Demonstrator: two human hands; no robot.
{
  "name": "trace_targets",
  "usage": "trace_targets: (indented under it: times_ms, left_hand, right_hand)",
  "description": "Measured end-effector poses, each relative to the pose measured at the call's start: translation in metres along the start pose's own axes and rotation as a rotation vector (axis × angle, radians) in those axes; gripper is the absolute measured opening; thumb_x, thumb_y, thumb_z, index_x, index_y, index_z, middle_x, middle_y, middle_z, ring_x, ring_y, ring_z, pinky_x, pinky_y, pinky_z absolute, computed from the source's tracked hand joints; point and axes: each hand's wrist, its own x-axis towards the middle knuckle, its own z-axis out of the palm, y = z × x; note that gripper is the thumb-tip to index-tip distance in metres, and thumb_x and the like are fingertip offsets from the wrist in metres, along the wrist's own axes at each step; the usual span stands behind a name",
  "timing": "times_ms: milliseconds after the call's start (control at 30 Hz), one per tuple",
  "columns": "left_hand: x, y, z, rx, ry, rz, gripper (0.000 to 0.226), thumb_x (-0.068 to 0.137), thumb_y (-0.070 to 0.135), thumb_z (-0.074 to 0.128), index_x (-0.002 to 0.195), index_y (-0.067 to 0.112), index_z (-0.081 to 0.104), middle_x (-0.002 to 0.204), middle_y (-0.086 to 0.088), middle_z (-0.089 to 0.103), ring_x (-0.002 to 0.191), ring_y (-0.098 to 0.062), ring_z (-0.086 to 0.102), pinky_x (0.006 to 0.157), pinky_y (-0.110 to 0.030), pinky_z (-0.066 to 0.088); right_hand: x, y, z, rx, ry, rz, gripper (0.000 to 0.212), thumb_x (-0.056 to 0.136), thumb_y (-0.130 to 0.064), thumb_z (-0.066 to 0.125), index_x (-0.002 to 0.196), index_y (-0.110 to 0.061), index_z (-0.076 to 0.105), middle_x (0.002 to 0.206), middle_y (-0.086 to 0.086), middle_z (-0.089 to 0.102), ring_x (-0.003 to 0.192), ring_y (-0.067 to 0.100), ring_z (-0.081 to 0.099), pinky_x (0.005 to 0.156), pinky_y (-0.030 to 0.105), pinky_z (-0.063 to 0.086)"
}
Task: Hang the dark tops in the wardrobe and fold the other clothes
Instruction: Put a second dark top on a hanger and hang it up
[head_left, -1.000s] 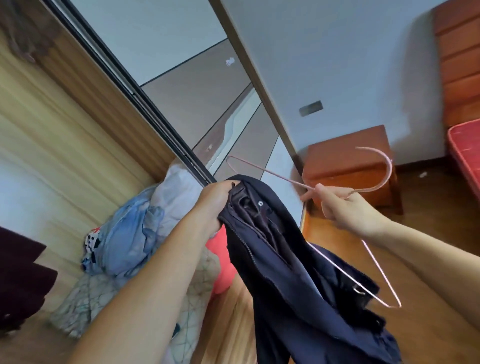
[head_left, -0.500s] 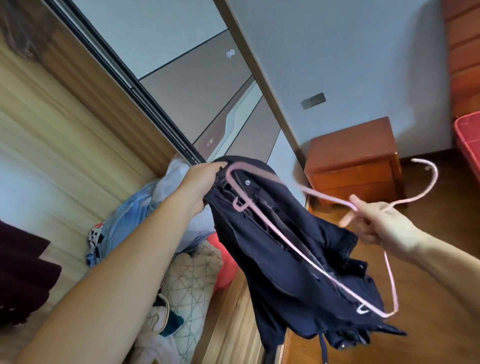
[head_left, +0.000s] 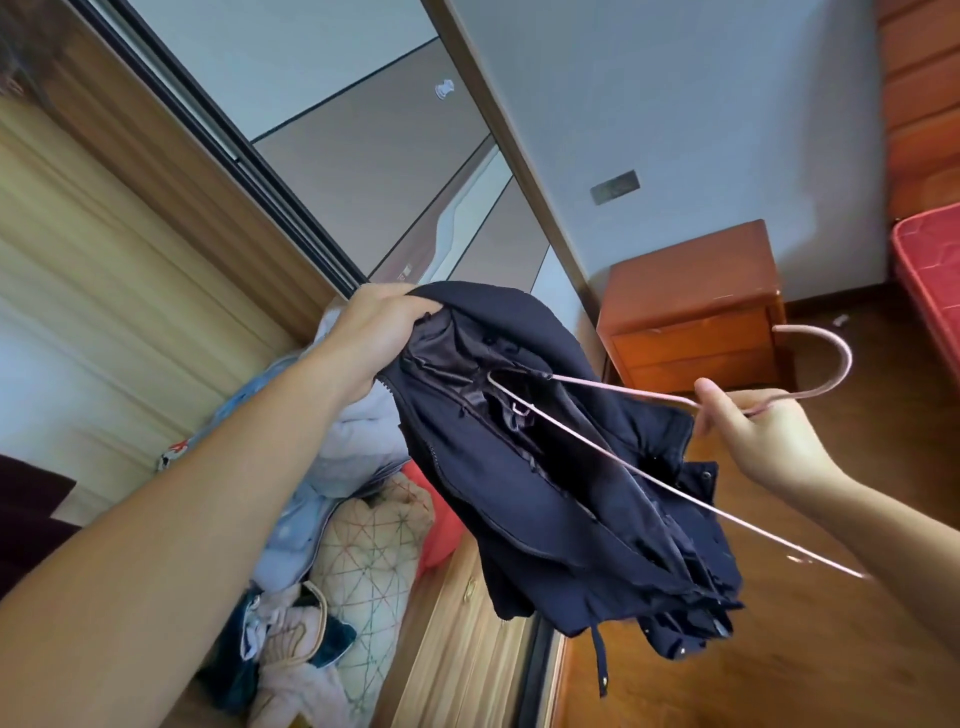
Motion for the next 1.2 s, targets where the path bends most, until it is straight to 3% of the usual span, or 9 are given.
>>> trace_targets:
  times_ms: [133,333,533,633,767,900,1000,1100,1200]
  left_hand:
    - [-0.004,0.007,0.006,0.107,-0.065,0.068,0.017,0.079,0.015,0.061,0.088,0.004,0.07,0.075,-0.004,0.068,0.067,-0.016,0.062,0.062,-0.027,0.044]
    - [-0.01,0.019,0.031,0.2,-0.063,0.22,0.035,0.085,0.014,0.058,0.051,0.019,0.05,0.042,0.014,0.043,0.044,-0.005,0.04,0.045,-0.017,0.031]
    - [-0.008,-0.005,0.046,0.494,-0.157,0.349,0.021,0.087,0.022,0.056,0.072,0.012,0.064,0.07,-0.004,0.058,0.07,-0.013,0.049,0.063,-0.026,0.037]
    - [-0.01,-0.015,0.048,0.612,-0.125,0.478,0.018,0.084,0.034,0.05,0.082,0.029,0.067,0.088,0.011,0.06,0.091,-0.017,0.056,0.079,-0.033,0.044]
    - [-0.018,-0.018,0.064,0.561,-0.245,0.492,0.042,0.084,0.056,0.038,0.103,0.028,0.063,0.092,0.01,0.069,0.091,-0.019,0.064,0.081,-0.041,0.052]
    - [-0.018,-0.028,0.079,0.549,-0.267,0.524,0.057,0.081,0.067,0.04,0.097,0.018,0.063,0.084,0.003,0.069,0.082,-0.02,0.064,0.075,-0.047,0.053]
    - [-0.017,-0.029,0.095,0.581,-0.189,0.497,0.056,0.084,0.066,0.043,0.096,0.015,0.062,0.082,0.0,0.067,0.079,-0.023,0.061,0.073,-0.048,0.053]
    - [-0.01,-0.03,0.101,0.554,-0.11,0.463,0.045,0.09,0.056,0.05,0.092,0.012,0.062,0.08,-0.002,0.065,0.078,-0.024,0.059,0.073,-0.048,0.052]
    - [-0.005,-0.032,0.098,0.517,-0.068,0.442,0.04,0.091,0.052,0.053,0.088,0.013,0.061,0.079,-0.002,0.064,0.078,-0.024,0.058,0.071,-0.042,0.051]
  right_hand:
    - [0.0,-0.015,0.004,0.055,0.042,-0.024,0.055,0.098,-0.043,0.05,0.052,-0.015,0.062,0.038,-0.007,0.045,0.035,0.006,0.041,0.042,0.011,0.031]
    - [-0.003,-0.054,0.018,-0.116,-0.143,-0.298,0.056,0.095,-0.043,0.048,0.045,-0.018,0.051,0.043,-0.011,0.05,0.045,0.005,0.047,0.049,0.015,0.032]
    - [0.025,-0.091,0.023,-0.029,-0.102,-0.257,0.061,0.099,-0.034,0.049,0.043,-0.015,0.036,0.039,-0.007,0.036,0.042,0.011,0.033,0.048,0.026,0.029]
    - [0.025,-0.097,0.016,0.077,-0.138,-0.22,0.059,0.098,-0.034,0.05,0.044,-0.015,0.032,0.042,-0.006,0.031,0.045,0.011,0.028,0.048,0.028,0.027]
    - [0.033,-0.104,0.009,0.059,-0.158,-0.2,0.057,0.097,-0.033,0.05,0.049,-0.013,0.028,0.048,0.003,0.028,0.049,0.012,0.025,0.05,0.031,0.024]
    - [0.038,-0.094,0.005,-0.057,-0.158,-0.199,0.06,0.096,-0.034,0.056,0.043,-0.019,0.033,0.039,-0.008,0.033,0.042,0.008,0.03,0.047,0.023,0.024]
    - [0.035,-0.075,0.007,-0.142,0.065,-0.2,0.024,0.087,-0.046,0.065,0.076,-0.025,0.061,0.075,-0.011,0.059,0.069,0.002,0.051,0.063,0.016,0.04]
    - [0.013,-0.048,0.006,-0.244,0.223,-0.378,0.043,0.082,-0.037,0.068,0.118,-0.019,0.054,0.115,0.0,0.049,0.11,0.012,0.045,0.094,0.019,0.04]
    - [-0.026,-0.008,0.021,-0.439,-0.05,-0.448,0.014,0.084,-0.033,0.056,0.092,-0.022,0.058,0.085,-0.009,0.052,0.077,0.022,0.058,0.066,0.036,0.05]
